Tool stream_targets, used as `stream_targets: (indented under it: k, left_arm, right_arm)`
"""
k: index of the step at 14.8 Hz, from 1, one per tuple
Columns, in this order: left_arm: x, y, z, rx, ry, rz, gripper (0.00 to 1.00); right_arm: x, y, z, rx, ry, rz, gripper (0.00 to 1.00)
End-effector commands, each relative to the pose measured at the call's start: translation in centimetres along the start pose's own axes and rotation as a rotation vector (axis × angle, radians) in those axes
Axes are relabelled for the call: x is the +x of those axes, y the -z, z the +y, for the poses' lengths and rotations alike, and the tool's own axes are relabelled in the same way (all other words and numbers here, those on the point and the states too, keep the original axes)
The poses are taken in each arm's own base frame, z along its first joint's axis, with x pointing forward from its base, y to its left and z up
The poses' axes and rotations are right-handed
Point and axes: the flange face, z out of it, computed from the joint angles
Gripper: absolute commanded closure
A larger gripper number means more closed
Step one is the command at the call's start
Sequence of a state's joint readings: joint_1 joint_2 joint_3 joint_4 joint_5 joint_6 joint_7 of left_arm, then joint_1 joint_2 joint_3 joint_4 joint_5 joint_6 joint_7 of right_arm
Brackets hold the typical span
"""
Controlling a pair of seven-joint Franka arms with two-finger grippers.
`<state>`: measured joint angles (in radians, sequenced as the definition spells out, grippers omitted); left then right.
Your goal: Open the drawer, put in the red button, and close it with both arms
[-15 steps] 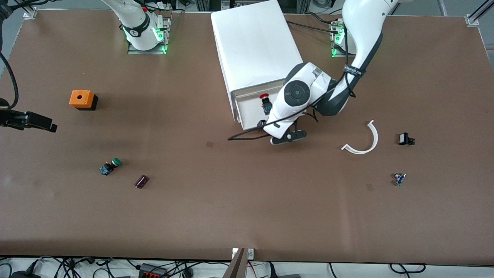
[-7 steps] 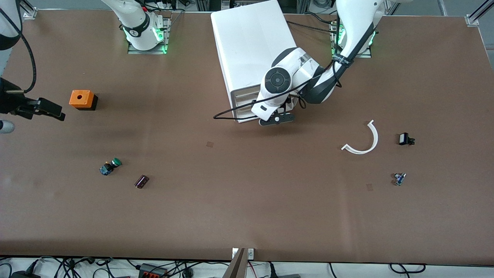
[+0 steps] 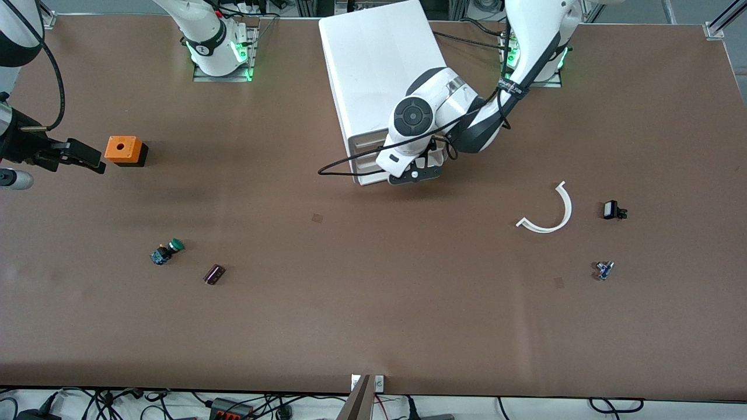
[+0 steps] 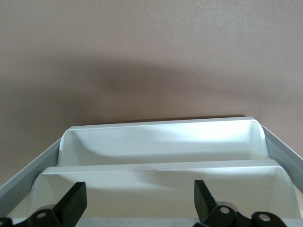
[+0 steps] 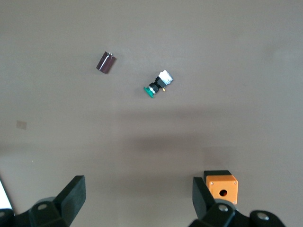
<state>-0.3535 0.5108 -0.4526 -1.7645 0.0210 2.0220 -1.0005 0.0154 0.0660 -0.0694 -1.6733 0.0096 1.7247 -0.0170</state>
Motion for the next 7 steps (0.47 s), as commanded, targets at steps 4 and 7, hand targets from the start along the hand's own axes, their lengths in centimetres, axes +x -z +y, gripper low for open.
stream_targets:
  k: [4,7]
  left_arm:
    - [0.8,2.3,-0.8,0.000,0.022,0.028,0.00]
    - [6.2,7.3,-3.6,-0.073,0.107,0.079,0.00]
  right_arm:
    - [-2.0,0.5,-0.2,-0.010,0.033,0.017,0.00]
    - [-2.0,0.4,-0.1,-0.011,0.038,0.009,0.00]
